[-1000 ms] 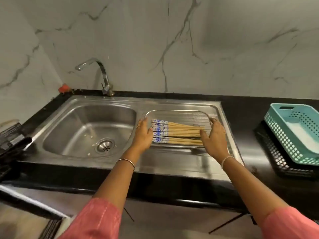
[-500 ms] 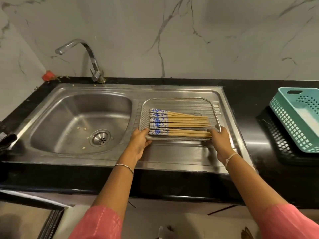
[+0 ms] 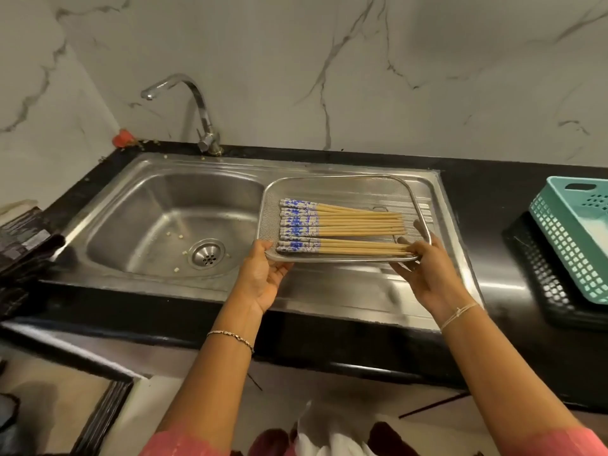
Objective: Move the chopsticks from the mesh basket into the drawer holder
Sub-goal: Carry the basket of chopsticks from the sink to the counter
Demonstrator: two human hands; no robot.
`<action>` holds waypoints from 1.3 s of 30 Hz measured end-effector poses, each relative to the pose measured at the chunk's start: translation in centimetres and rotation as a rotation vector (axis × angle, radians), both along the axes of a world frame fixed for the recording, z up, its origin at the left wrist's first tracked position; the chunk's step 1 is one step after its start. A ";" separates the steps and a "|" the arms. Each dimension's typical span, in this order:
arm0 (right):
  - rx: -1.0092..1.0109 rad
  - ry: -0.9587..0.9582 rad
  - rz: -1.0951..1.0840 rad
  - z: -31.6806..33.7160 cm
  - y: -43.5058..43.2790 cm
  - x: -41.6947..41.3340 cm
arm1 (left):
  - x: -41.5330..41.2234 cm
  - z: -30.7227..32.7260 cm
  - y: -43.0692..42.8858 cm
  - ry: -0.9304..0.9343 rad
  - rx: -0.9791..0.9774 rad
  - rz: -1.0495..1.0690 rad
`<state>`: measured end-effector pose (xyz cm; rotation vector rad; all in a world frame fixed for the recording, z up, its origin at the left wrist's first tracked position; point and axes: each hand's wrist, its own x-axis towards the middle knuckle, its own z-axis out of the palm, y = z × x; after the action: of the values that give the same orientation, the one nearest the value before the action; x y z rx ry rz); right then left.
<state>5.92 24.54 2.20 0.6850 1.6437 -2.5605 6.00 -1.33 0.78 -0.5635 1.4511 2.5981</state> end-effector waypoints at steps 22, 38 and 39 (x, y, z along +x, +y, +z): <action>-0.248 -0.100 0.923 2.4 -19.5 20.9 | 39.8 2.3 -6.8 -0.014 0.043 0.998; -0.236 -0.314 1.831 1.4 -32.7 61.4 | 82.8 1.9 -1.0 0.141 0.214 1.948; -0.224 -0.324 1.888 1.3 -32.8 64.6 | 85.7 1.7 -0.2 0.144 0.218 2.001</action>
<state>70.50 -8.21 3.52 -0.4056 0.8646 -1.0419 91.65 -1.55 2.51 -2.9178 0.1565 3.6739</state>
